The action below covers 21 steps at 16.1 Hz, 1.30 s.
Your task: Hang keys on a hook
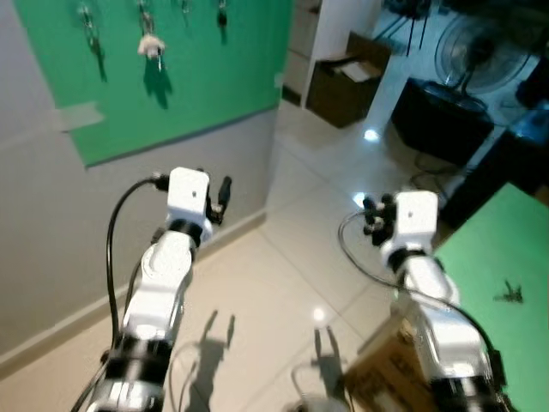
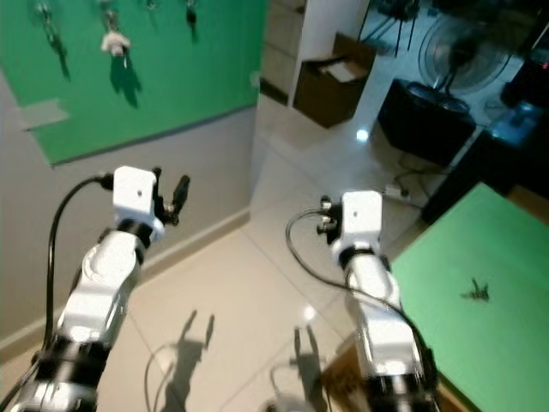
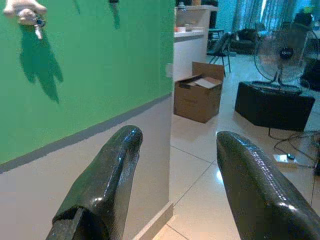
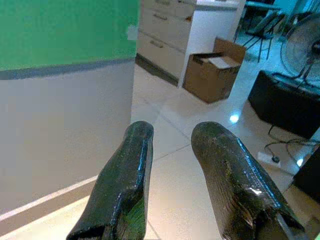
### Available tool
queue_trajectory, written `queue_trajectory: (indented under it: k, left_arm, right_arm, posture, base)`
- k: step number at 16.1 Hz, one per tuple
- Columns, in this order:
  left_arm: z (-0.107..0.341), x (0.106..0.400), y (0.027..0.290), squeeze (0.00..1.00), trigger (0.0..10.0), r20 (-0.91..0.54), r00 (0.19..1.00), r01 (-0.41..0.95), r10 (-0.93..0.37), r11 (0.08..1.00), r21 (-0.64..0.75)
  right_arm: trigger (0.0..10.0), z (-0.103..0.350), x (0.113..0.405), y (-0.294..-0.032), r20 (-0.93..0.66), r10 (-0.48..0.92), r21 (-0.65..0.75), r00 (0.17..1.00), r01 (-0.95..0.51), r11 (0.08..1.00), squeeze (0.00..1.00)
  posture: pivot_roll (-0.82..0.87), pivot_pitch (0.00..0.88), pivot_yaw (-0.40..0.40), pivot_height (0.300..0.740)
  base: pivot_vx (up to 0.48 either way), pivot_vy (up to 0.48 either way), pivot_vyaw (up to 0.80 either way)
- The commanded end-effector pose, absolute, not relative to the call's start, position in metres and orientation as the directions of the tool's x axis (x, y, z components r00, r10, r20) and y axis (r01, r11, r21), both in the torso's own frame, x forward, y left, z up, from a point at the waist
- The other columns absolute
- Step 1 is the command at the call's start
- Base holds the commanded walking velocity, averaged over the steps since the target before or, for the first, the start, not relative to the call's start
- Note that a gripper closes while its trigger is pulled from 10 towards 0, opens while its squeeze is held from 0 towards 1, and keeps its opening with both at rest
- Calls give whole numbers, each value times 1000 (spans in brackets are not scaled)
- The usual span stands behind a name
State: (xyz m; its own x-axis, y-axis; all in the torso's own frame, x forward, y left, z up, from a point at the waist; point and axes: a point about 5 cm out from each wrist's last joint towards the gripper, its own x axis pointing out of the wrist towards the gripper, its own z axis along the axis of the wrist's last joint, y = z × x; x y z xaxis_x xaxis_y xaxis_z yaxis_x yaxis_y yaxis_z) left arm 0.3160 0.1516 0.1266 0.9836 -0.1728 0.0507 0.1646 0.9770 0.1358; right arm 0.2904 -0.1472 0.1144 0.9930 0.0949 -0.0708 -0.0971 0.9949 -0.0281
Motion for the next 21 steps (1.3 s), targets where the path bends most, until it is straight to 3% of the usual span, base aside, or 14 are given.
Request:
queue_trajectory:
  k: [1, 2, 3, 4, 10, 12, 16, 20, 21]
  left_arm:
    - [130, 317, 139, 0, 10000, 66, 975, 205, -213, 972, 117]
    - [128, 316, 141, 0, 10000, 52, 971, 230, -233, 971, 63]
    - [129, 315, 142, 1000, 10000, 52, 970, 234, -237, 971, 48]
    - [132, 312, 140, 1000, 10000, 51, 966, 253, -253, 967, 8]
    - [126, 304, 141, 1000, 10000, 14, 963, 268, -268, 963, 6]
    - [126, 306, 142, 0, 10000, 7, 971, 240, -240, 971, 5]
    - [133, 312, 147, 0, 10000, 71, 980, 186, -186, 982, 6]
    - [132, 305, 141, 0, 10000, 72, 958, 272, -278, 959, 79]
    - [132, 304, 140, 0, 10000, 71, 956, 278, -286, 956, 96]
  right_arm:
    - [10000, 111, 290, -164, -91, 29, -51, 995, -34, 998, 0]
    - [10000, 109, 289, -168, -100, 12, -49, 995, -17, 999, 0]
    - [10000, 109, 289, -168, -100, 11, -44, 995, -16, 999, 373]
    - [10000, 104, 284, -173, -119, -15, -22, 993, 12, 1000, 1000]
    - [10000, 102, 281, -173, -133, -13, -41, 991, 7, 999, 1000]
    - [10000, 100, 278, -175, -142, -34, -50, 989, 28, 998, 1000]
    - [10000, 104, 271, -184, -129, -44, -66, 991, 36, 997, 1000]
    - [10000, 106, 278, -179, -127, -32, -91, 991, 21, 996, 1000]
    - [10000, 104, 278, -178, -137, -36, -109, 990, 22, 994, 745]
  posture:
    - [-81, 0, -64, 740]
    - [-84, 0, -57, 740]
    - [-85, 0, -51, 740]
    - [-74, 0, -46, 740]
    - [-50, 0, -50, 740]
    - [-67, 0, -37, 740]
    - [-86, 0, -26, 740]
    - [-80, 0, -33, 740]
    - [-73, 0, -33, 740]
  base:
    - [0, 0, -800]
    - [0, 0, -800]
    - [0, 0, -800]
    - [0, 0, -800]
    - [0, 0, -800]
    - [0, 0, -800]
    - [0, 0, -800]
    - [66, 0, -800]
    - [315, 0, -469]
